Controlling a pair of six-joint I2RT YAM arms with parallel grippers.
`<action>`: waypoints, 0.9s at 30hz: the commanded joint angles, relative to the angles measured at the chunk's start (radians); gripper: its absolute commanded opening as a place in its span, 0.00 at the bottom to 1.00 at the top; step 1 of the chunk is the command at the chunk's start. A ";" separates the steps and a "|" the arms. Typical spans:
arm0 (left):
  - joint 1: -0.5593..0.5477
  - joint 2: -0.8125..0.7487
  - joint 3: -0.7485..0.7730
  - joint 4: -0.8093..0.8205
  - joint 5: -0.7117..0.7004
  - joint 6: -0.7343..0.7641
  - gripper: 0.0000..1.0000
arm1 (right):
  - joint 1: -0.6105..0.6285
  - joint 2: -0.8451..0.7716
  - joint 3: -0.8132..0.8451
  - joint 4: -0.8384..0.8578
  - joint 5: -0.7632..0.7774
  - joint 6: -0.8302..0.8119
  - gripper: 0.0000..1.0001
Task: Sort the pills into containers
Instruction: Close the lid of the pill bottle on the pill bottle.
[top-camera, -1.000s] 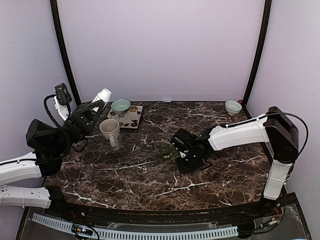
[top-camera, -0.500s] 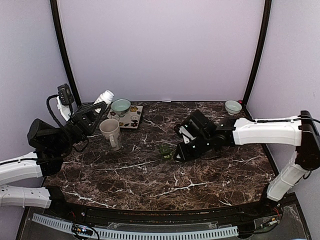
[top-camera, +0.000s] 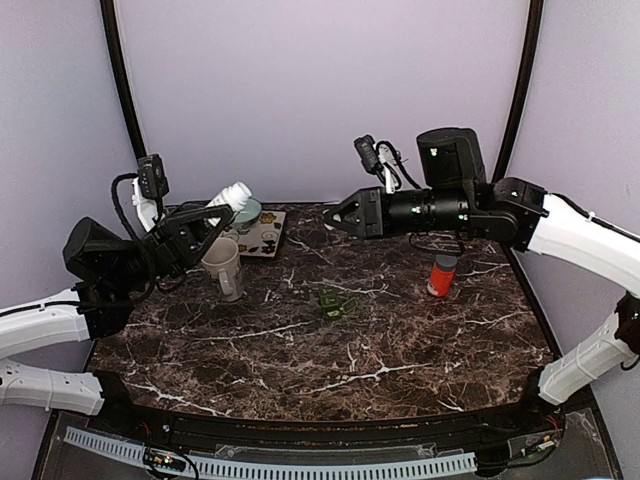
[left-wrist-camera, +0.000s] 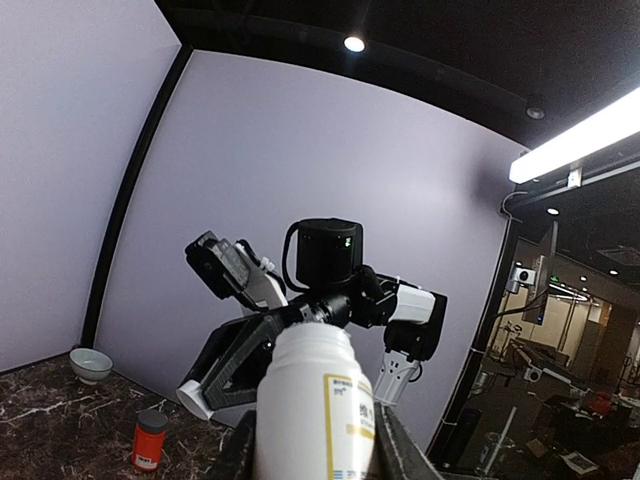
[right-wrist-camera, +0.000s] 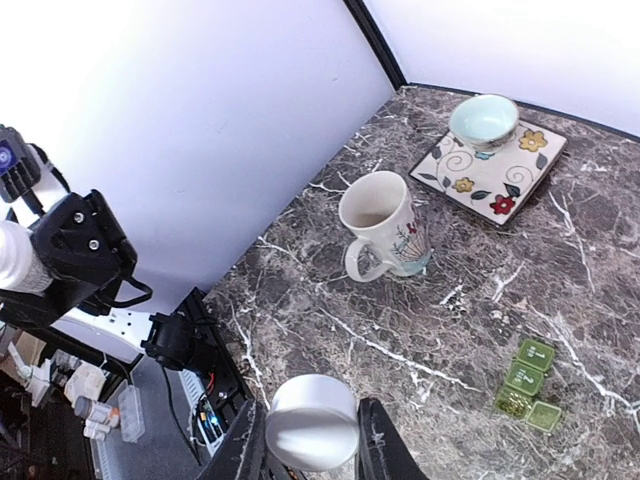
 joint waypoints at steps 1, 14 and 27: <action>0.008 0.019 0.062 -0.033 0.127 -0.009 0.00 | -0.005 -0.027 0.059 0.042 -0.083 -0.018 0.00; 0.008 0.113 0.114 -0.024 0.258 -0.053 0.00 | 0.000 -0.030 0.126 0.068 -0.206 0.002 0.00; 0.008 0.177 0.154 -0.010 0.340 -0.065 0.00 | 0.054 0.008 0.176 0.055 -0.271 0.002 0.00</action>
